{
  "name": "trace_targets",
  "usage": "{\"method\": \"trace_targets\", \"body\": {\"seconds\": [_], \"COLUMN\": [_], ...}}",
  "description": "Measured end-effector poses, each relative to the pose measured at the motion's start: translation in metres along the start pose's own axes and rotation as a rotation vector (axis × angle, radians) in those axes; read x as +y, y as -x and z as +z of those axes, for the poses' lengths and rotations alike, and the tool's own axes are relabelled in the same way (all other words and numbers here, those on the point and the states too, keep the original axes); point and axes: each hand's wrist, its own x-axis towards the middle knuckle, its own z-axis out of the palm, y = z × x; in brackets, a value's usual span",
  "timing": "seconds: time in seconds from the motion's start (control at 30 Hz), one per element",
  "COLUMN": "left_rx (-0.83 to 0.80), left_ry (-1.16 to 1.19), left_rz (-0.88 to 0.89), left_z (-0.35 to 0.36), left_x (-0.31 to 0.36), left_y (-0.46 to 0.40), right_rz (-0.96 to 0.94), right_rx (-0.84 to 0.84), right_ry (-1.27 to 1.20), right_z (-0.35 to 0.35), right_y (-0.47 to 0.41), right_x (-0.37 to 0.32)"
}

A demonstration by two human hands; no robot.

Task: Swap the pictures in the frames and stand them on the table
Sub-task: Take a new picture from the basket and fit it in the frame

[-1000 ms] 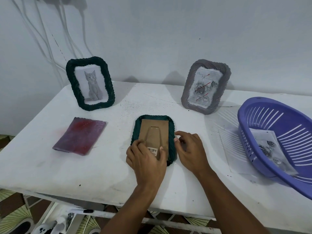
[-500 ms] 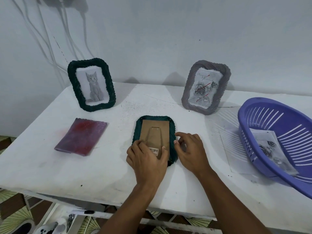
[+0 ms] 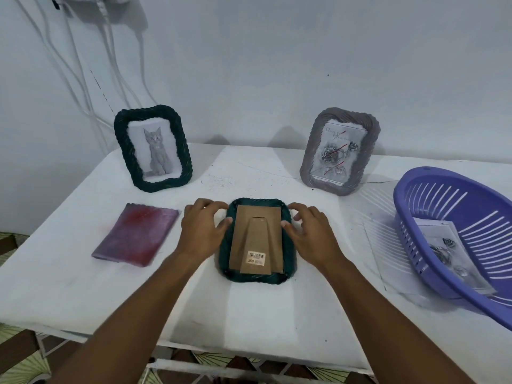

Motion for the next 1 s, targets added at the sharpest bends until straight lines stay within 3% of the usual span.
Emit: {"method": "trace_targets", "body": {"seconds": [0.23, 0.47, 1.0], "left_rx": [-0.217, -0.325, -0.356], "left_ry": [-0.128, -0.246, -0.166], "left_rz": [-0.006, 0.035, 0.045], "left_z": [0.008, 0.009, 0.011], "left_x": [0.001, 0.001, 0.003], "left_y": [-0.036, -0.049, -0.063], "right_rz": [0.031, 0.048, 0.100], "right_rx": [-0.190, -0.226, -0.227], "right_ry": [0.217, 0.297, 0.268], "right_z": [-0.001, -0.002, 0.000], "right_y": [-0.033, -0.037, -0.040], "right_x": [-0.018, -0.024, -0.032]}}
